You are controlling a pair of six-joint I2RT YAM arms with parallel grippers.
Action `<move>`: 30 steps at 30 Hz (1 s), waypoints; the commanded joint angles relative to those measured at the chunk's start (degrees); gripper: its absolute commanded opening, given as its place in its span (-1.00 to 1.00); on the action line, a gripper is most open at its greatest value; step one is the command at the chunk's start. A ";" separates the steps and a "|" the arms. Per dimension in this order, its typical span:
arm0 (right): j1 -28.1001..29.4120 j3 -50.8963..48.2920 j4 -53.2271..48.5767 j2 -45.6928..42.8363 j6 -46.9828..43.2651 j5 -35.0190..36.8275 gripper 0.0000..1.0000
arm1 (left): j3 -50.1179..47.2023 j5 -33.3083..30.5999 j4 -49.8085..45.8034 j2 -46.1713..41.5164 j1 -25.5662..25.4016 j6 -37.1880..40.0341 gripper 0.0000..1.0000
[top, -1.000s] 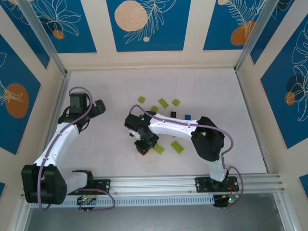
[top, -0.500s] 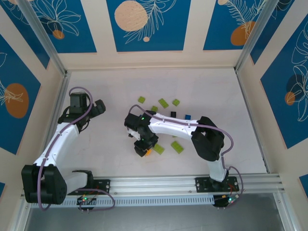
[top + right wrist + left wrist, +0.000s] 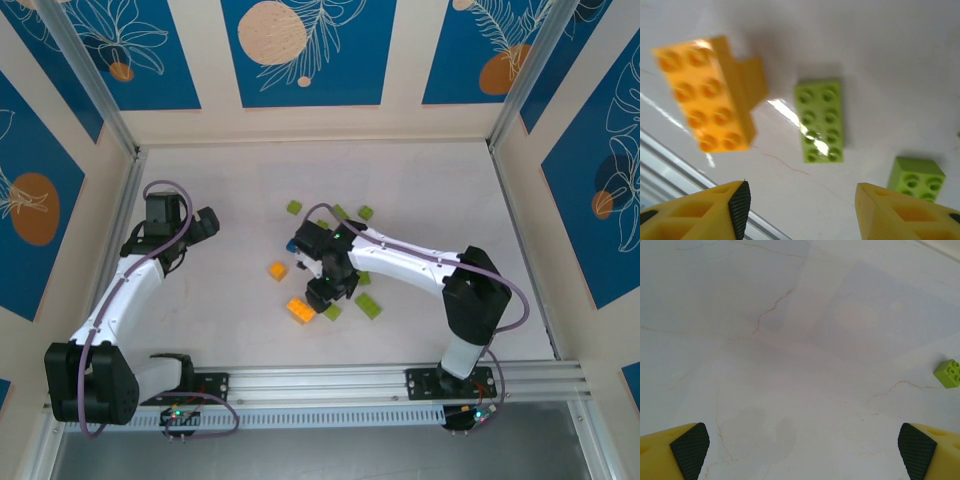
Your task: Assemble a carrot with lego
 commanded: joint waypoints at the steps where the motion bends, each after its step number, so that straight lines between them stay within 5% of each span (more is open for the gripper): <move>1: -0.26 -4.00 2.48 -0.57 -1.41 -0.07 0.19 | -0.14 0.06 -1.11 -0.36 0.53 -0.01 0.99; 18: -0.35 -6.07 9.63 5.86 -5.26 -1.92 0.20 | 0.03 -0.20 -1.31 -0.18 0.50 0.09 0.99; 30: -0.69 -6.86 9.52 5.61 -4.97 -2.01 -0.19 | 0.01 -0.02 -1.10 0.17 0.48 0.09 0.99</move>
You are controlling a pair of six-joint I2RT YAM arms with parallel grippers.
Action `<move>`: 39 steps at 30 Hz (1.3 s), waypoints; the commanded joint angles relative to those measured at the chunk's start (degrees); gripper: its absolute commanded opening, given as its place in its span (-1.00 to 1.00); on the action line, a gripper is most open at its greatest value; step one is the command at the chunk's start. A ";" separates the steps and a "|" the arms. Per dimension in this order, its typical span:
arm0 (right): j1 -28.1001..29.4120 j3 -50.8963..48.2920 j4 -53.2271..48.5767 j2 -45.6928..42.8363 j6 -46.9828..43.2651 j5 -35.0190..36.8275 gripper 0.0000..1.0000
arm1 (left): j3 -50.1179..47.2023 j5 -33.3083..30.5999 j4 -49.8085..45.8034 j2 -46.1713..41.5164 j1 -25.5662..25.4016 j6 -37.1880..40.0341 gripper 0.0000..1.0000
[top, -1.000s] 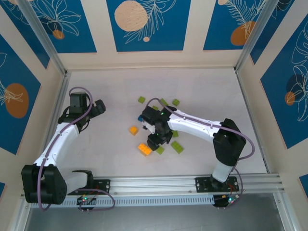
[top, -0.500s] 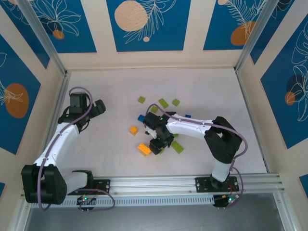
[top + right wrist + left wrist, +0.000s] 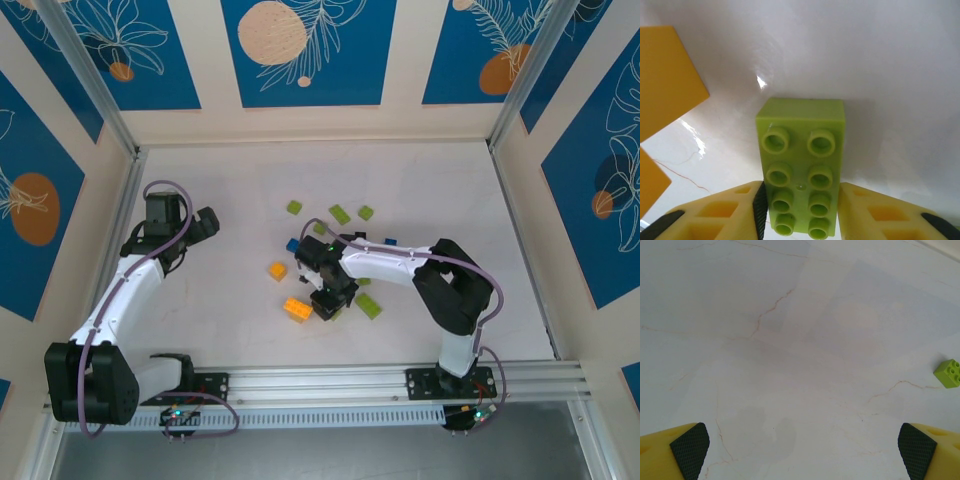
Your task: Assemble a carrot with lego
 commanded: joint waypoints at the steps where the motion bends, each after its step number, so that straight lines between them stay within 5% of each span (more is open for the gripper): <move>1: -0.24 -0.63 -0.83 -1.16 -0.36 -1.21 -0.20 | 0.00 -0.02 -0.94 0.16 0.51 0.08 0.99; 13: -1.20 5.53 -10.72 -8.38 -1.81 1.10 -0.22 | -0.01 -0.02 -1.10 -0.12 0.48 0.09 0.99; 39: 4.27 20.14 -13.73 0.97 -12.47 -8.34 -0.21 | -0.17 -0.20 -1.15 -0.20 0.49 0.09 0.99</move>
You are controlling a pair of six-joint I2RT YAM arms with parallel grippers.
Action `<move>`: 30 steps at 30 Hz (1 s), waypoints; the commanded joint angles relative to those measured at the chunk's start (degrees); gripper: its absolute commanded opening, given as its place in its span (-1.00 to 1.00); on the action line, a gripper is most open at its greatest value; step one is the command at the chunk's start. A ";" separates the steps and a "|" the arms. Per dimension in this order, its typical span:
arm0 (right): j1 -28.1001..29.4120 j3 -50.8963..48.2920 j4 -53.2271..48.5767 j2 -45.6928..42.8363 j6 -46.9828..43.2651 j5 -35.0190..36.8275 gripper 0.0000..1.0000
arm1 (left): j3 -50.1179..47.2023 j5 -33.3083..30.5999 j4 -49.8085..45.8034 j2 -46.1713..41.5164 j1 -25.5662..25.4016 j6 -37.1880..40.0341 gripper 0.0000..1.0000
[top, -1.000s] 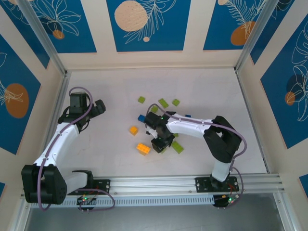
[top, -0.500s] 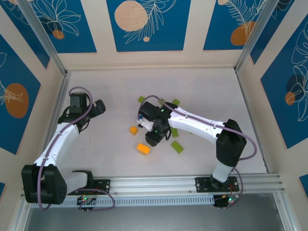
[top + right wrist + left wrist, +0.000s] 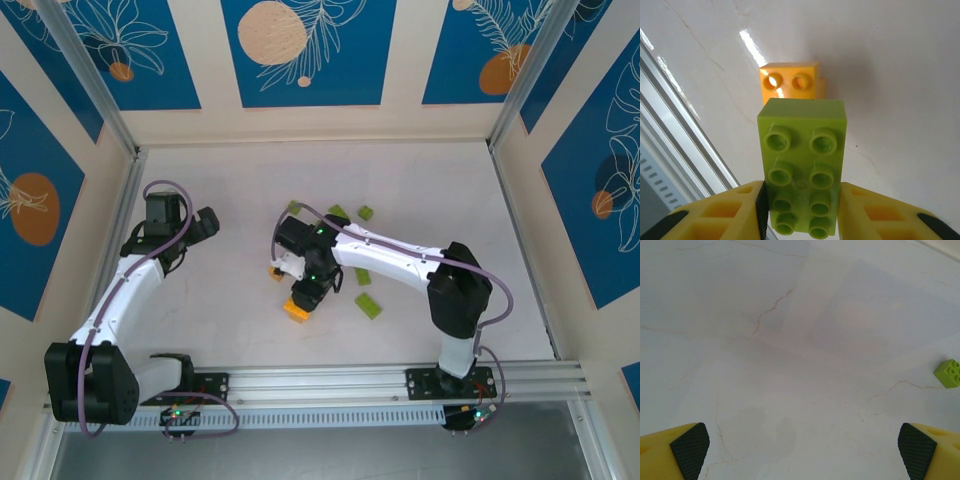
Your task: Assemble a carrot with lego
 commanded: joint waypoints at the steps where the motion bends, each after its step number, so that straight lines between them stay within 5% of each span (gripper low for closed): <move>1: 0.76 2.47 -0.97 1.54 -1.51 -2.70 -0.21 | -0.19 -0.18 -1.13 -0.20 0.54 0.09 0.99; 30: 2.23 3.23 -1.91 6.50 -2.20 -2.66 -0.21 | -0.34 -0.37 -1.13 -0.40 0.54 0.11 0.99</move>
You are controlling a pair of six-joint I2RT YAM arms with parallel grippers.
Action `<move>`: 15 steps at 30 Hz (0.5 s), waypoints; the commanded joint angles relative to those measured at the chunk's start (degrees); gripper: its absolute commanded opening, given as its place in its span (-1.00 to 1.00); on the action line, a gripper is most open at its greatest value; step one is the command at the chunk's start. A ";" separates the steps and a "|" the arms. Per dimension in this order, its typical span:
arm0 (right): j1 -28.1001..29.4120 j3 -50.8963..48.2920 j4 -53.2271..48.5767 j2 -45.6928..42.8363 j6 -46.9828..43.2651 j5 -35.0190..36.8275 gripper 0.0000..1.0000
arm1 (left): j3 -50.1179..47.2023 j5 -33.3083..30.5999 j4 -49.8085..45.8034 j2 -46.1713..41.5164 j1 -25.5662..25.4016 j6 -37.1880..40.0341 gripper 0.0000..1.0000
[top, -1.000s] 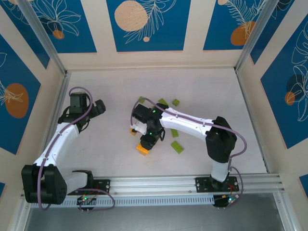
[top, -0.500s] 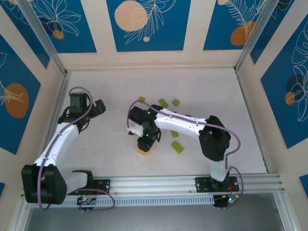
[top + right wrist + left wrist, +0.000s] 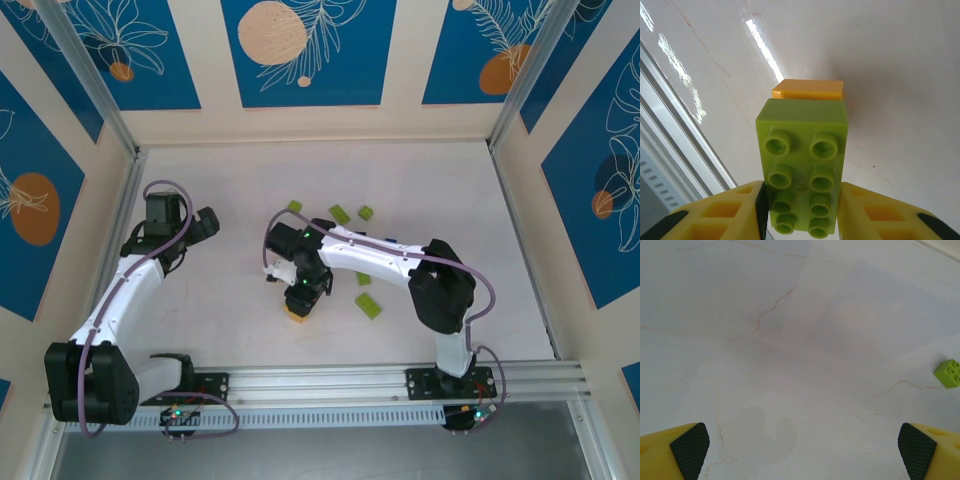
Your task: Assemble a carrot with lego
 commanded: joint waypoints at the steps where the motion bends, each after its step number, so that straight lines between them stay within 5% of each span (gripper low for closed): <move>1: 0.93 1.00 -1.86 1.47 -1.27 -1.20 -0.21 | -0.33 -0.35 -1.14 -0.45 0.50 0.13 0.99; 15: 2.10 3.73 -5.52 4.23 -2.25 2.11 -0.21 | -0.40 -0.35 -1.05 -0.38 0.47 0.09 0.99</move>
